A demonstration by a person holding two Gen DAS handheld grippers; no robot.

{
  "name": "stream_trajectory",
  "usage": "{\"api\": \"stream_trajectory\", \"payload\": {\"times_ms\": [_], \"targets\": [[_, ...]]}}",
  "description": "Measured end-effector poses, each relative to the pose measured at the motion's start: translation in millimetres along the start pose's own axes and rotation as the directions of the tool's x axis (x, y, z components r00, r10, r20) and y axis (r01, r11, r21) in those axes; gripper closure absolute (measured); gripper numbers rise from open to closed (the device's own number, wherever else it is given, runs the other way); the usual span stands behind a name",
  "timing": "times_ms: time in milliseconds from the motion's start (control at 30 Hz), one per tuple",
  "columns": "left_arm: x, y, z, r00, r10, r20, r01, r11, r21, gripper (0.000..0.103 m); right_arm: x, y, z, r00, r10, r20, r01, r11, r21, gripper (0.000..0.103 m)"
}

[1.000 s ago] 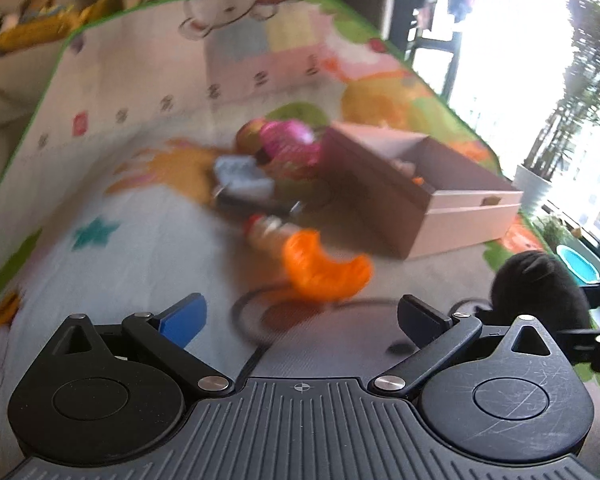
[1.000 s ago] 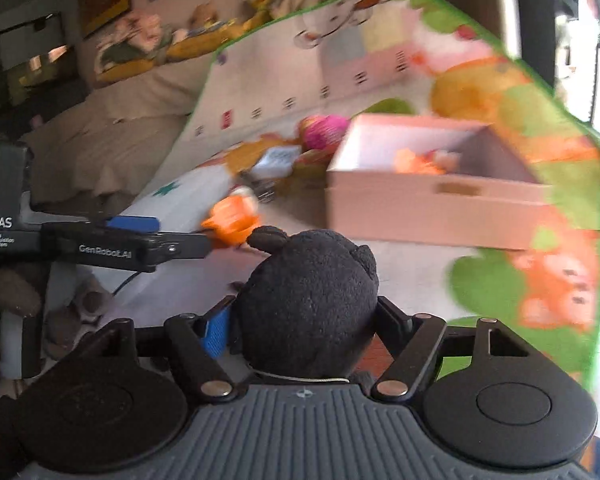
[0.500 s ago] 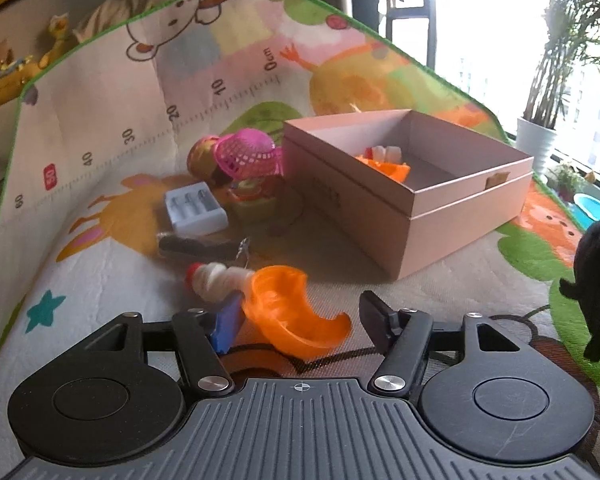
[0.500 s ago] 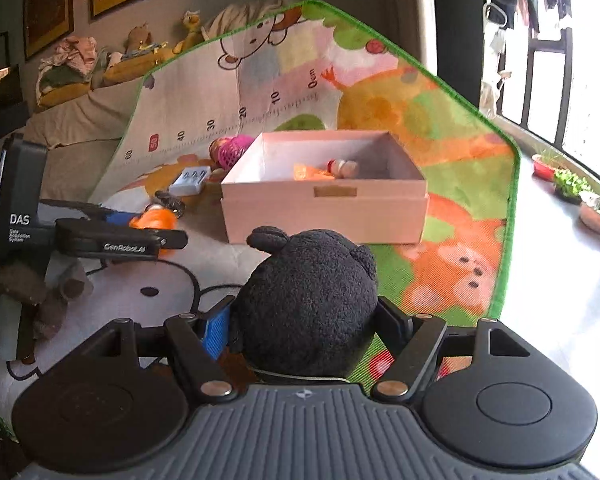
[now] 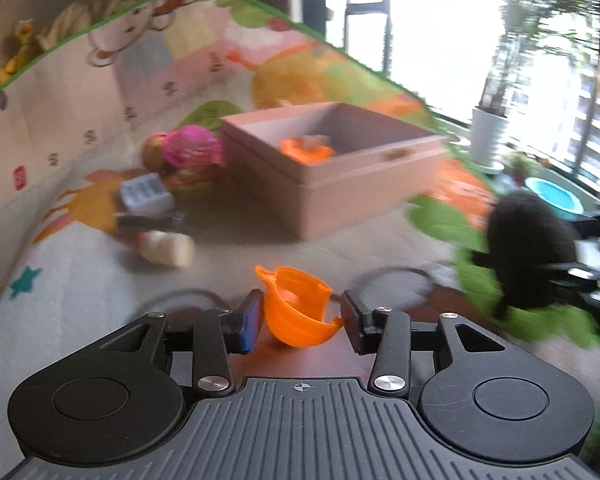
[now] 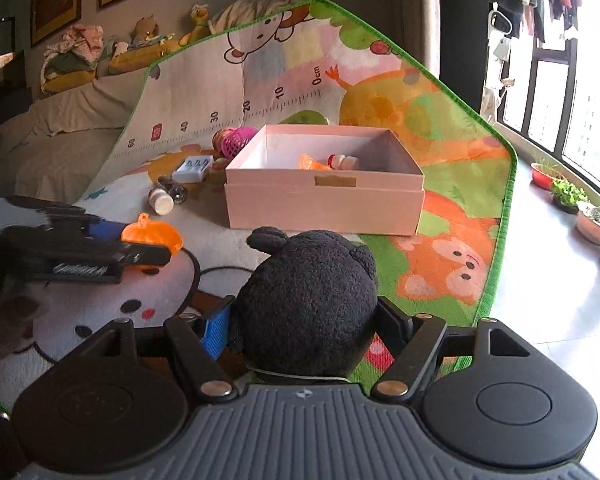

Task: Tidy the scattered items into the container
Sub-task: 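Grasp the second orange pumpkin half with the left tool while the right tool holds the plush, then lift the pumpkin half with the left tool while the right tool holds the plush toy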

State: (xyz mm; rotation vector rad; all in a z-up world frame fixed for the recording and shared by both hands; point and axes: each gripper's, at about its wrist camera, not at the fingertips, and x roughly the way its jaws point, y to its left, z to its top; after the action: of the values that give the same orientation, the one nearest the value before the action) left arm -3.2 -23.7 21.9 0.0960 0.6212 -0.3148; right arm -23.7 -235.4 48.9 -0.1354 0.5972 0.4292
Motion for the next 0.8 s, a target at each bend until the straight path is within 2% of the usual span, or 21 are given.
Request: {"api": "stream_trajectory", "payload": {"times_ms": [100,200,367,500,633,700,800], "targets": [[-8.1,-16.4,-10.5,0.999,-0.048,-0.018,0.049,0.997,0.054,0.056,-1.8,1.5,-4.2,1.0,-0.003,-0.013,0.002,1.0,-0.013,0.03],[-6.3,-21.6,-17.7,0.998,-0.039,-0.04,0.042,0.996,0.081,0.054,-2.0,1.4,-9.0,1.0,-0.008,-0.027,0.008,1.0,-0.009,0.03],[-9.8,-14.9,-22.2,0.998,-0.023,-0.057,0.029,0.994,0.108,0.041,-6.4,1.1,-14.0,0.999,-0.027,-0.029,0.027,1.0,-0.009,0.03],[-13.8,-3.7,-26.2,0.997,0.059,-0.058,-0.05,0.987,0.155,0.028,-7.2,1.6,-15.1,0.999,-0.029,-0.03,0.029,1.0,-0.012,0.029],[-17.0,14.9,-22.9,0.989,0.138,-0.052,-0.13,0.984,0.124,0.027,-7.0,1.6,-14.8,0.999,-0.027,-0.03,0.026,1.0,-0.011,0.028],[-21.7,21.8,-20.7,0.993,0.104,-0.056,-0.098,0.99,0.102,0.024,-7.0,1.4,-15.4,0.999,-0.026,-0.03,0.025,1.0,-0.009,0.027],[-30.4,22.9,-18.4,0.998,-0.013,-0.061,0.018,0.997,0.078,0.016,-6.5,1.5,-16.0,0.999,-0.027,-0.032,0.027,1.0,-0.006,0.025]]}}
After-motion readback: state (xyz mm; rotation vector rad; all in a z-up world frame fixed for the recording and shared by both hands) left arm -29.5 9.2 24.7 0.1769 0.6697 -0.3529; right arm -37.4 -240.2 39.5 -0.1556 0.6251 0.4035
